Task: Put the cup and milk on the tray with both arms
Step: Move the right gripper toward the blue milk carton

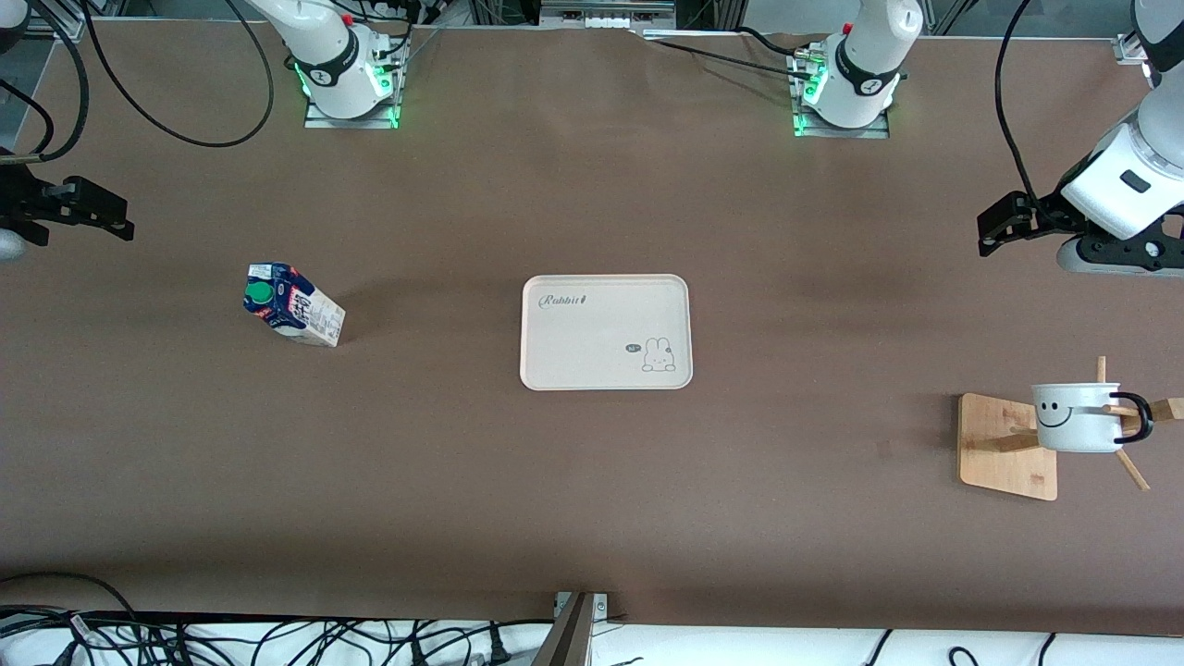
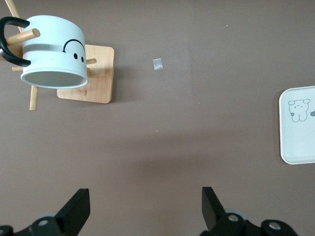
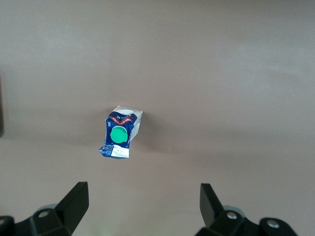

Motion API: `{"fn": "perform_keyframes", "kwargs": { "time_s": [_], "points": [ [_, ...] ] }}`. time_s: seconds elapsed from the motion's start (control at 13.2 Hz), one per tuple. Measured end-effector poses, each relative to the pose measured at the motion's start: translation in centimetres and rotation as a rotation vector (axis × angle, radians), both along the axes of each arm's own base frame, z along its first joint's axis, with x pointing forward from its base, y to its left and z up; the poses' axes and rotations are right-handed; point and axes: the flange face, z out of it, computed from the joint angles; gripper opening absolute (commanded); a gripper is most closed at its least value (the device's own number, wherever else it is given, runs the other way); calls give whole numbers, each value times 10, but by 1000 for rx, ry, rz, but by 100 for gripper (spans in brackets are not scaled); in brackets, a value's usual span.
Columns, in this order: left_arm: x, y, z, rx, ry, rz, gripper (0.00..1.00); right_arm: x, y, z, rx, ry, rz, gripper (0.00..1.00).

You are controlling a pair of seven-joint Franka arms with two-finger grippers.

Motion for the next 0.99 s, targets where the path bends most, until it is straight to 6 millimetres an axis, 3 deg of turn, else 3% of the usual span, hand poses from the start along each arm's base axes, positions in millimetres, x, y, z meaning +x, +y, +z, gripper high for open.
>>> {"fn": "perform_keyframes", "kwargs": {
  "time_s": [0.53,0.99],
  "points": [
    [0,0,0,0,1,0,100,0,0,-2,0,11,0,100],
    [2,2,-5,1,11,4,100,7,6,-37,0,120,5,100]
  ]
}}
